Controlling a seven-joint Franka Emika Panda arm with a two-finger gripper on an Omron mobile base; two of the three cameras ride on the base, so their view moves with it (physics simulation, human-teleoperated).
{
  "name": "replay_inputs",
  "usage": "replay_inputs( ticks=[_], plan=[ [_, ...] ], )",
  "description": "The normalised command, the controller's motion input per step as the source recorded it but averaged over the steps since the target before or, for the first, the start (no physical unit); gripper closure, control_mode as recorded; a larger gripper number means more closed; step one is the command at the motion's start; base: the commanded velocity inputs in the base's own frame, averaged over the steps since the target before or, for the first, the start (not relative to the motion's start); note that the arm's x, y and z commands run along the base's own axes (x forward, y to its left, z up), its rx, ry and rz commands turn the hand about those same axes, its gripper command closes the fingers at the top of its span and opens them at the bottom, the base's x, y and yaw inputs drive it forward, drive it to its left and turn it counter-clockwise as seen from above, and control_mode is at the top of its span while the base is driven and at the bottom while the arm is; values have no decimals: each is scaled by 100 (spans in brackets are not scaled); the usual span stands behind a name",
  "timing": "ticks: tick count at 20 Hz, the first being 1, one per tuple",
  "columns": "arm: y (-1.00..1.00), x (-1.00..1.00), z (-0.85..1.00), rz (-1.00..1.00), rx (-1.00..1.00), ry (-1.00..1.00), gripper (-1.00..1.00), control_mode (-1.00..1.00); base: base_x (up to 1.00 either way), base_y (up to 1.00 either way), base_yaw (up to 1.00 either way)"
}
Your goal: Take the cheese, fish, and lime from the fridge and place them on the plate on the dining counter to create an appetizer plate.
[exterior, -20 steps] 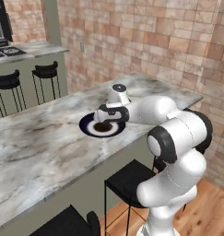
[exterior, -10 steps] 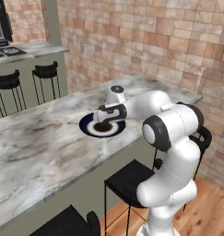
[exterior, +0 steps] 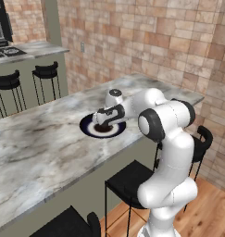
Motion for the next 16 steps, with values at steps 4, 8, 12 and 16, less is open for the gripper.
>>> replay_inputs(
  ticks=[4,8,12,16],
  plan=[
    [10,35,-23,0,0,0,100,-100,0,0,0],
    [13,33,-21,0,0,0,100,-100,0,0,0],
    [16,26,-19,0,0,0,-100,-100,0,0,0],
    [1,9,-18,-2,0,0,-100,-100,0,0,0]
  ],
)
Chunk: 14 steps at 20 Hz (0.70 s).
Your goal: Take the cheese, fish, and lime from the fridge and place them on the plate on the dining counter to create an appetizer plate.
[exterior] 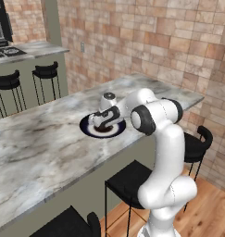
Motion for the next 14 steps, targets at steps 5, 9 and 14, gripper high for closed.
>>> replay_inputs(
  ticks=[5,9,14],
  plan=[
    [0,6,-20,-3,0,2,-100,-100,0,0,0],
    [-1,0,17,0,0,2,-100,-100,0,0,0],
    [0,-8,67,0,0,1,-100,-100,0,0,0]
  ],
)
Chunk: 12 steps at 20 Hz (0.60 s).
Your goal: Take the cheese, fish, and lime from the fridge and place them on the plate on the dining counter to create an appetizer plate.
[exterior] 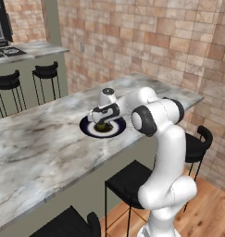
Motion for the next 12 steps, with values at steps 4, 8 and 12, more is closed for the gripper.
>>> replay_inputs(
  ticks=[4,8,12],
  plan=[
    [-20,-63,87,0,0,0,-100,-100,0,0,0],
    [-48,-96,59,0,0,0,-100,-100,0,0,0],
    [-49,-85,66,1,0,-1,-100,-100,0,0,0]
  ],
)
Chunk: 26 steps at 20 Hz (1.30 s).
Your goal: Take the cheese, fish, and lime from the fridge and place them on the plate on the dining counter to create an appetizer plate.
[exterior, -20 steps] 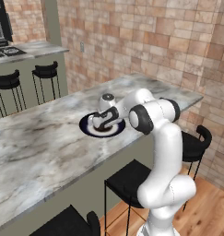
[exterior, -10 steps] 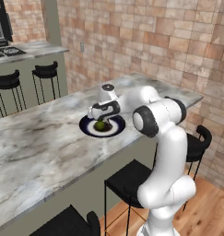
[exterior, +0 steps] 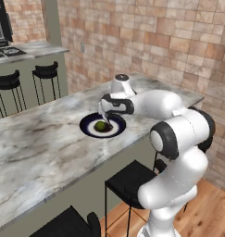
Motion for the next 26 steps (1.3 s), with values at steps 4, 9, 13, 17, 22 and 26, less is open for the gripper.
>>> replay_inputs(
  ticks=[4,9,13,17,22,26],
  plan=[
    [-52,-83,62,15,0,-5,-100,-100,0,0,0],
    [-27,-88,67,22,-1,-5,-100,-100,0,0,0],
    [-18,-98,33,19,-2,-5,-100,-100,0,0,0],
    [-19,-100,20,8,0,-13,-100,-100,0,0,0],
    [-18,-99,10,1,0,-15,-100,-100,0,0,0],
    [-16,-85,0,0,0,-6,-100,-100,0,0,0]
  ],
)
